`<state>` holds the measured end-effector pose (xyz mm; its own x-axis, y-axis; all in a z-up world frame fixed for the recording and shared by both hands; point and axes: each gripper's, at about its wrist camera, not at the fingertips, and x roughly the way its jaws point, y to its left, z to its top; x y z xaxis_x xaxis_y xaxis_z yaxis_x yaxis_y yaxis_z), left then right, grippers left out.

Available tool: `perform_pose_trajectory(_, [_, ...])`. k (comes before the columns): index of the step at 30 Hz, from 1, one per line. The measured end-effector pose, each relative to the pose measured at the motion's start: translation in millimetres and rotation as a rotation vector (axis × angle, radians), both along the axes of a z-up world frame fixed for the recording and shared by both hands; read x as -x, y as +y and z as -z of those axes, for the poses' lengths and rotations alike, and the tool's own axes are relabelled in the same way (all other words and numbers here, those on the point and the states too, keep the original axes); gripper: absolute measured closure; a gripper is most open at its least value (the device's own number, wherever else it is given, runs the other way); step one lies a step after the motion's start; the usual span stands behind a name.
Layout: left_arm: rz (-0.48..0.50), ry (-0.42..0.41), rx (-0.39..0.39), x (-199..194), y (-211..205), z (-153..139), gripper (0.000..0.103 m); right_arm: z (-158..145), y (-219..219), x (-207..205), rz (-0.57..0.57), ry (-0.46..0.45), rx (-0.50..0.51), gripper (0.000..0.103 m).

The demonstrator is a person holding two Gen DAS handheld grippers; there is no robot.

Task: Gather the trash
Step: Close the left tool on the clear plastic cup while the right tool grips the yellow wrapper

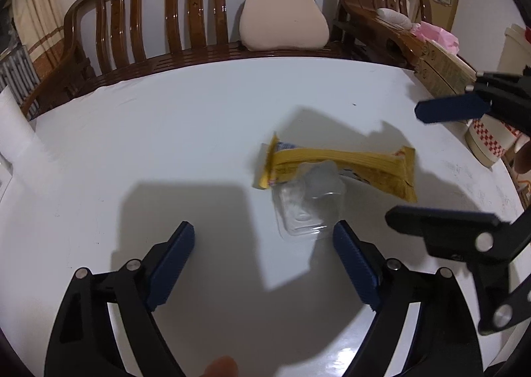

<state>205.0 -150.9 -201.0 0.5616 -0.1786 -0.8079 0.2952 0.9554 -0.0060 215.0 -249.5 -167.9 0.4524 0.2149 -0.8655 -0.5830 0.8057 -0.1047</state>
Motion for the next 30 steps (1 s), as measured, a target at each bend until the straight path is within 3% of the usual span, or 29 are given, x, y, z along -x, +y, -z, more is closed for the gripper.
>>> perform_pose_trajectory(7, [-0.038, 0.005, -0.006, -13, 3, -2, 0.021, 2, 1, -14, -0.003, 0.022, -0.032, 0.032])
perform_pose_trajectory(9, [-0.022, 0.020, 0.025, -13, 3, -4, 0.021, -2, -3, -17, 0.000, 0.052, -0.088, 0.032])
perform_pose_trajectory(15, [0.008, 0.004, 0.063, -12, -6, -10, 0.020, -17, -16, -13, -0.002, 0.028, -0.112, 0.032])
perform_pose_trajectory(25, [-0.056, 0.017, 0.063, -35, -23, -3, 0.020, -12, -21, -25, 0.023, 0.029, -0.118, 0.032])
perform_pose_trajectory(30, [-0.087, -0.007, 0.016, -36, -11, -3, 0.032, -6, -15, -34, 0.025, 0.030, -0.117, 0.032])
